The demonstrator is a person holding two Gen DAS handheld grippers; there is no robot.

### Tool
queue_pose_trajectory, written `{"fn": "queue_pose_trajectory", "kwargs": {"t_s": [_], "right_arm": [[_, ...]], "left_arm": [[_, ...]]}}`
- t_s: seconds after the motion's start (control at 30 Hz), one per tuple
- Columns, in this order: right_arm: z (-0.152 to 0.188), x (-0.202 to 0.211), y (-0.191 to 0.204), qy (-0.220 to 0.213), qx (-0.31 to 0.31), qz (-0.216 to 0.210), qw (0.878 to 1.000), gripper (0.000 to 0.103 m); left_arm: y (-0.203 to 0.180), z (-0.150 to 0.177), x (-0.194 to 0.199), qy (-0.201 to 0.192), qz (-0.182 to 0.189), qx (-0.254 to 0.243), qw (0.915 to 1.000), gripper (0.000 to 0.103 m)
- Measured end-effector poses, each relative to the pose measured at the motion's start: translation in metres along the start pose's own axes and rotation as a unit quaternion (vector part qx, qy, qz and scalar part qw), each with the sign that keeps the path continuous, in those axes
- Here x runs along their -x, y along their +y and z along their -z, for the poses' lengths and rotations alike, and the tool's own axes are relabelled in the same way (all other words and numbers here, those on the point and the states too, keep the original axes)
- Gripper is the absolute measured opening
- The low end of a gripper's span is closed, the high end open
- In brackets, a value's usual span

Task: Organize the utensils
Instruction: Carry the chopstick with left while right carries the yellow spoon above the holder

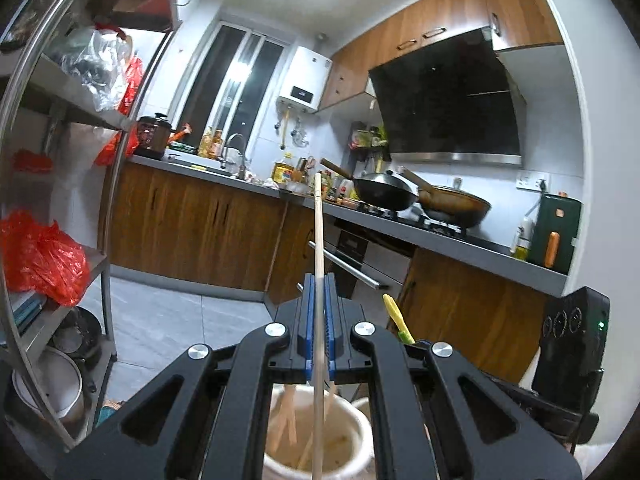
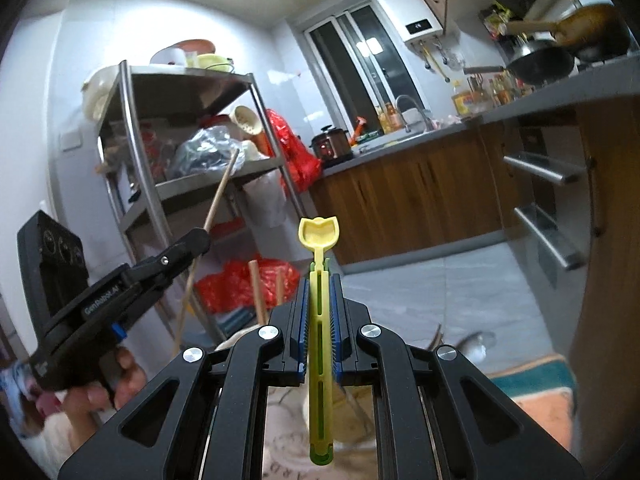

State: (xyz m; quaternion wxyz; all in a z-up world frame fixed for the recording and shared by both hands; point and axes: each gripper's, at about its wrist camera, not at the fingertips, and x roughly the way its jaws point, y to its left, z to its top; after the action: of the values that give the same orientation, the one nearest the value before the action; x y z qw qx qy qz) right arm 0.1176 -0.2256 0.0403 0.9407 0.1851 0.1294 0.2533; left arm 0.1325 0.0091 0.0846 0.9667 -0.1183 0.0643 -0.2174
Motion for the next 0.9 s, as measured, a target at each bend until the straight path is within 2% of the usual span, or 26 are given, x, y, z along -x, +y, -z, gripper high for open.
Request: {"fn": "queue_pose_trajectory", "kwargs": {"t_s": [0.17,0.4,0.53,0.9], "right_arm": [[0.009,-0.015,-0.007,-0.002,-0.01,-0.008,1.0,0.011],[0.023,-0.021,0.0,-0.012,0.037,0.032,0.999,0.011],[0.028,-0.022,0.003,-0.002,0.058,0.044,0.997,0.011],[0.037,0.011,0.01,0.007,0.096,0.094,0.991,0.011]], "left_arm": [[0.002,0.012,-0.016,-0.008,-0.015,-0.008,0.9998,0.004],[0.002,0.024,-0.021,-0.015,-0.029,-0.025,0.9992,0.004],[0.0,0.03,-0.018,-0.009,-0.033,-0.037,0.9987,0.004],[0.0,0.042,0.012,0.018,-0.036,-0.058,0.9975,0.004]]}}
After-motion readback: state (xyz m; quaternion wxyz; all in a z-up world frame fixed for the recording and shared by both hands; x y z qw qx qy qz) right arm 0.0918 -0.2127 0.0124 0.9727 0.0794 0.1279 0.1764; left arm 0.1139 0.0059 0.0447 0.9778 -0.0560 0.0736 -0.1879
